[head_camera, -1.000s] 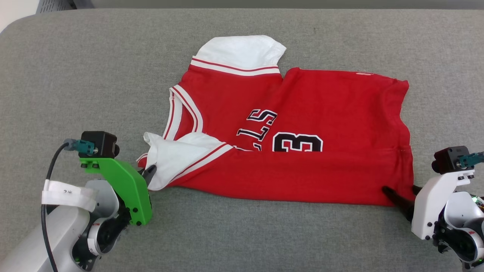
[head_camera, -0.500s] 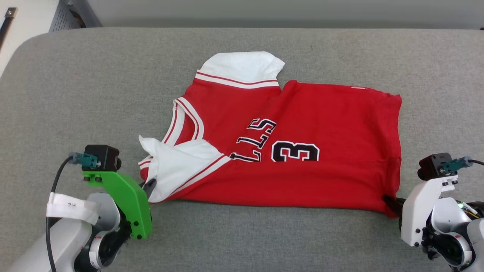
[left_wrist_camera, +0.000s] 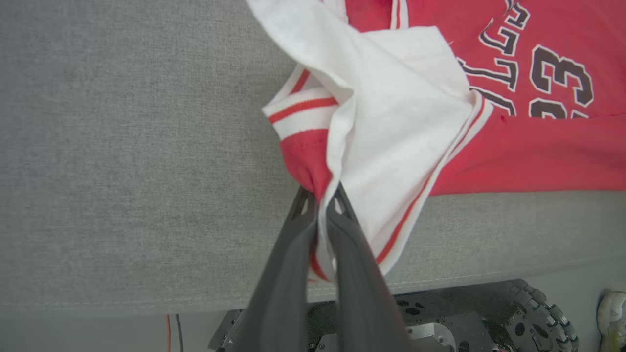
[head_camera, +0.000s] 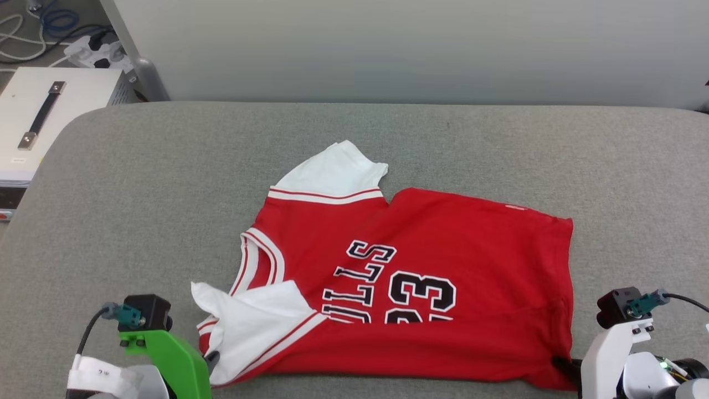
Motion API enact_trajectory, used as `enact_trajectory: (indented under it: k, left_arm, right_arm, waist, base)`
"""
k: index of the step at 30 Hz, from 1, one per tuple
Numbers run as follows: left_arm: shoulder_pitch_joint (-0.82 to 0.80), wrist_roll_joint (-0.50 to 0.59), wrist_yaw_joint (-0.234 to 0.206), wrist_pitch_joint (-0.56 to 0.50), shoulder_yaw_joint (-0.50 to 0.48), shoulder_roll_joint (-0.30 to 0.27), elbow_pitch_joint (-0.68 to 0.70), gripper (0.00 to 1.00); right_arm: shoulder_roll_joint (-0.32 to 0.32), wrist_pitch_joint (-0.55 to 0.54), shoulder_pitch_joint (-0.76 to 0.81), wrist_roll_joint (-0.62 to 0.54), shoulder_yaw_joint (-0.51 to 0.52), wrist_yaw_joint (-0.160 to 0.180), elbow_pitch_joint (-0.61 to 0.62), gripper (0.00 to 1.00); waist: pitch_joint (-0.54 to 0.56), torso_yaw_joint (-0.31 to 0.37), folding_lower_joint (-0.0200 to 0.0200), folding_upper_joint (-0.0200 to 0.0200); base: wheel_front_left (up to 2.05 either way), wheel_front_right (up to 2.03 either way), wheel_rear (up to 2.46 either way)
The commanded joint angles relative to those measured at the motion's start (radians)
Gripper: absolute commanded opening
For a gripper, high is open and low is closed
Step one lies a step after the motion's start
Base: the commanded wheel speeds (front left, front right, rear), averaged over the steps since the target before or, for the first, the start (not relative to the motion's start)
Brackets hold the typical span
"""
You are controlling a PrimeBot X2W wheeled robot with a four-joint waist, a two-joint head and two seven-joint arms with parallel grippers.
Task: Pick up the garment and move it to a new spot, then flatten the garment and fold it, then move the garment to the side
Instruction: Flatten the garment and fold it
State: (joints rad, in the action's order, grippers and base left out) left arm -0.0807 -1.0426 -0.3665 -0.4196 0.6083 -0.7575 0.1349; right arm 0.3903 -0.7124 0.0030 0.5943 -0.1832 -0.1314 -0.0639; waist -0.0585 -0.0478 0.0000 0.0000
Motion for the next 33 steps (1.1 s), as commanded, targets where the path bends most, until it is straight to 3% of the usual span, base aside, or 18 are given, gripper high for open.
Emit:
enact_trajectory:
  k: [1, 6, 12, 13, 14, 15, 16, 17, 23, 33]
  left_arm:
    - [0.029, -0.014, -0.01, 0.01, -0.003, -0.007, 0.001, 0.0]
    - [0.103, -0.053, -0.019, 0.03, -0.008, 0.008, -0.016, 0.0]
    - [0.104, -0.07, 0.001, 0.042, -0.004, 0.042, -0.054, 0.0]
    - [0.096, -0.068, 0.004, 0.043, -0.002, 0.047, -0.065, 0.0]
    - [0.088, -0.067, 0.007, 0.046, -0.002, 0.055, -0.072, 0.24]
    - [0.081, -0.064, 0.007, 0.051, -0.003, 0.06, -0.079, 0.44]
    - [0.075, -0.065, 0.01, 0.047, 0.0, 0.066, -0.087, 0.9]
    - [0.071, -0.066, 0.013, 0.044, 0.002, 0.069, -0.092, 1.0]
    - [0.041, -0.05, 0.015, 0.064, -0.01, 0.069, -0.105, 1.0]
    - [-0.04, 0.043, 0.013, 0.116, -0.009, 0.049, -0.086, 1.0]
  right_arm:
    - [-0.001, -0.007, 0.022, 0.004, 0.008, 0.001, 0.008, 0.0]
    - [-0.02, -0.024, 0.087, -0.004, 0.045, 0.001, 0.029, 0.0]
    - [-0.048, -0.015, 0.113, -0.021, 0.083, 0.001, 0.035, 0.0]
    - [-0.055, -0.01, 0.113, -0.023, 0.087, 0.001, 0.035, 0.16]
    - [-0.061, -0.007, 0.114, -0.025, 0.089, 0.001, 0.036, 0.44]
    - [-0.064, -0.009, 0.116, -0.027, 0.088, 0.001, 0.036, 0.54]
    - [-0.069, -0.006, 0.116, -0.027, 0.088, 0.001, 0.041, 0.87]
    - [-0.071, -0.001, 0.115, -0.03, 0.088, 0.001, 0.045, 1.0]
    - [-0.086, 0.052, 0.119, -0.065, 0.096, 0.001, 0.075, 1.0]
    - [-0.181, 0.311, 0.08, -0.202, 0.191, 0.001, 0.128, 1.0]
  waist:
    - [0.026, -0.01, 0.0, 0.0]
    - [0.037, -0.016, 0.0, 0.0]
    - [0.024, -0.022, 0.0, 0.0]
    - [0.021, -0.022, 0.0, 0.0]
    - [0.019, -0.023, 0.0, 0.0]
    - [0.016, -0.023, 0.0, 0.0]
    - [0.014, -0.022, 0.0, 0.0]
    - [0.013, -0.021, 0.0, 0.0]
    - [0.016, -0.017, 0.0, 0.0]
    - [0.013, -0.008, 0.0, 0.0]
  base:
    - [0.0, 0.0, 0.0]
    - [0.0, 0.0, 0.0]
    - [0.0, 0.0, 0.0]
    - [0.0, 0.0, 0.0]
    - [0.0, 0.0, 0.0]
    - [0.0, 0.0, 0.0]
    - [0.0, 0.0, 0.0]
    - [0.0, 0.0, 0.0]
    - [0.0, 0.0, 0.0]
    - [0.0, 0.0, 0.0]
